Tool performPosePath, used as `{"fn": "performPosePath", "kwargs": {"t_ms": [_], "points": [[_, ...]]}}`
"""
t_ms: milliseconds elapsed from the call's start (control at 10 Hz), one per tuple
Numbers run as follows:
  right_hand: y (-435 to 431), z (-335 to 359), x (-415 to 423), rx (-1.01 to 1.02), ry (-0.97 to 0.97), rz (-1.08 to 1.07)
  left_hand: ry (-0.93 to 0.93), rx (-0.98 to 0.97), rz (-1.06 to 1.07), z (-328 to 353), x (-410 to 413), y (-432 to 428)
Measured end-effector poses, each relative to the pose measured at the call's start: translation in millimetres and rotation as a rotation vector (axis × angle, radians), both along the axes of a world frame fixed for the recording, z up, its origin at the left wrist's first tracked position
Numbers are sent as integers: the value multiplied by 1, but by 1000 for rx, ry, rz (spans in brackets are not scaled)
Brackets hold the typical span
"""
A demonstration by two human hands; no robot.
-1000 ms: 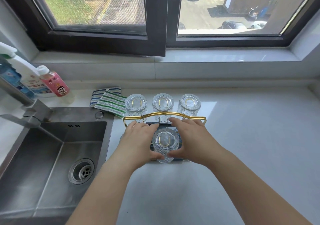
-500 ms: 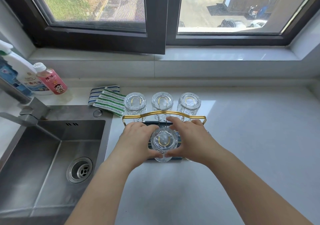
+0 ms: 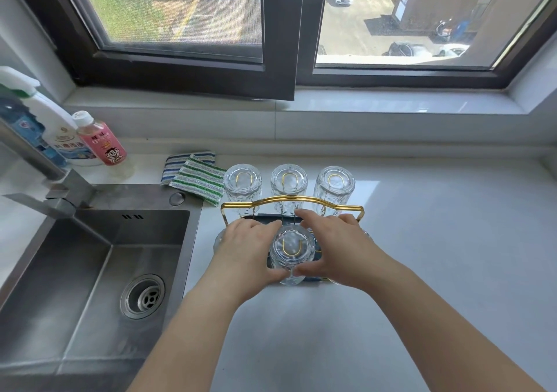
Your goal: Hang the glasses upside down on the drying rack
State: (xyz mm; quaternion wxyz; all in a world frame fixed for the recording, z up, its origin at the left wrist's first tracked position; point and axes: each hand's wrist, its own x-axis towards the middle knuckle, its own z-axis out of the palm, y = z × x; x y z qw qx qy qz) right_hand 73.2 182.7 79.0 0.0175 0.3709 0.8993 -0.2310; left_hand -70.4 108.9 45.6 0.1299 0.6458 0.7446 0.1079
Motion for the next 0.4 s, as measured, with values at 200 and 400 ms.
{"fn": "performPosePath", "kwargs": {"t_ms": [200, 400], "points": [[-6, -2, 1, 55, 13, -13, -50, 80, 20, -3, 7, -15], [-17, 7, 26, 2, 237, -70, -190, 285, 3, 15, -3, -35]]}}
